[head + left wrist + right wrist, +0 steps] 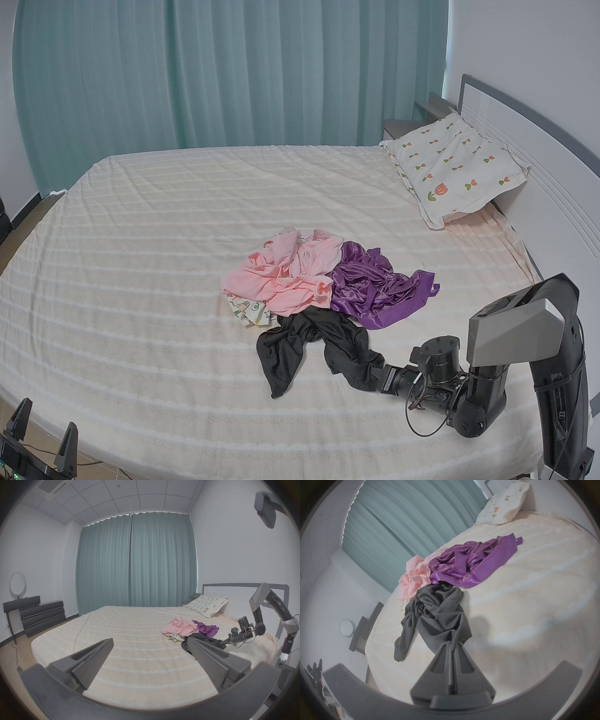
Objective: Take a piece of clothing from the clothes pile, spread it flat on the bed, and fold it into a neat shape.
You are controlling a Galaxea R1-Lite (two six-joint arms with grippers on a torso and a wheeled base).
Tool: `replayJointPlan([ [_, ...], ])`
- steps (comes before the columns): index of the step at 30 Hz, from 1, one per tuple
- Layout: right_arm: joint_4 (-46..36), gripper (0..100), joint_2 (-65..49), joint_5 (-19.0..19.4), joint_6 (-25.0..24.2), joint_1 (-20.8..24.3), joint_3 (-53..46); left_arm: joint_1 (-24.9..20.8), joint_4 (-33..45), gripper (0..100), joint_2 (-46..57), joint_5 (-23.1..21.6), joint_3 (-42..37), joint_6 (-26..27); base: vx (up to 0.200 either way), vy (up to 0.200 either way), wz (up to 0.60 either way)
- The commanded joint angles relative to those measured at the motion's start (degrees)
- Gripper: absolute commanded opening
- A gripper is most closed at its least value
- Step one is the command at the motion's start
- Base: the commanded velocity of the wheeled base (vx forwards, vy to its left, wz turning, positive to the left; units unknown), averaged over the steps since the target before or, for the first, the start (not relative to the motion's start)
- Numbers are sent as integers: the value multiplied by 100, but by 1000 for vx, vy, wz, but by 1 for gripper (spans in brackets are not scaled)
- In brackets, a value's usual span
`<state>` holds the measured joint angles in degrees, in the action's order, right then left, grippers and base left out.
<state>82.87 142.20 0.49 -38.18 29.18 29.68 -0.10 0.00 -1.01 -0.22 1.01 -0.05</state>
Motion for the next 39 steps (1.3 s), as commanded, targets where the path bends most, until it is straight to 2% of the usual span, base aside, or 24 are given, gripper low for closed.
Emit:
replayJointPlan([
  [1,686,0,-457,162,-480,-80,-1026,1,9,100,84,22,-101,5,0,0,0],
  [3,713,0,-545,189,-585,-62,-1158,1,0,100,84,22,-101,5,0,0,0],
  [6,695,0,-764,206,-1086,-36,-1395,1,0,100,84,13,-101,5,0,0,0],
  [9,686,0,-773,250,-1271,-44,-1439,1,-9,100,101,13,-101,75,0,0,0],
  [12,695,0,-773,382,-1350,-9,-1632,1,-18,100,101,-13,-92,374,0,0,0],
  [17,695,0,-755,391,-1350,105,-1738,1,-70,100,101,-127,-101,392,0,0,0],
  [19,695,0,-738,391,-1359,105,-1747,1,-123,100,101,-110,-101,348,0,0,0],
  [20,695,0,-720,391,-1350,123,-1773,-17,-422,100,-22,-224,382,-4,0,0,0],
  [22,695,0,-712,391,-1350,140,-1773,-52,-606,100,-637,-374,1147,-540,0,0,0],
  [23,695,0,-712,391,-1350,158,-1773,-52,-571,100,-866,-426,1244,-610,0,0,0],
  [24,695,0,-694,382,-1350,193,-1782,-52,-519,100,-1411,-576,1279,-584,0,0,0],
  [28,695,0,-685,373,-1359,193,-1826,-105,-431,100,-2360,-1085,1094,-558,0,0,0],
  [31,695,0,-632,373,-1367,184,-1826,-148,-439,100,-2949,-1200,874,-461,0,0,0],
  [36,704,0,-606,373,-1411,202,-1843,-535,-448,100,-3836,-1226,751,-470,0,0,0],
  [37,695,0,-606,373,-1464,193,-1852,-896,-527,100,-4408,-1226,760,-514,0,0,0],
  [39,695,0,-606,382,-1534,184,-1861,-1115,-624,100,-4838,-1217,778,-540,0,0,0],
])
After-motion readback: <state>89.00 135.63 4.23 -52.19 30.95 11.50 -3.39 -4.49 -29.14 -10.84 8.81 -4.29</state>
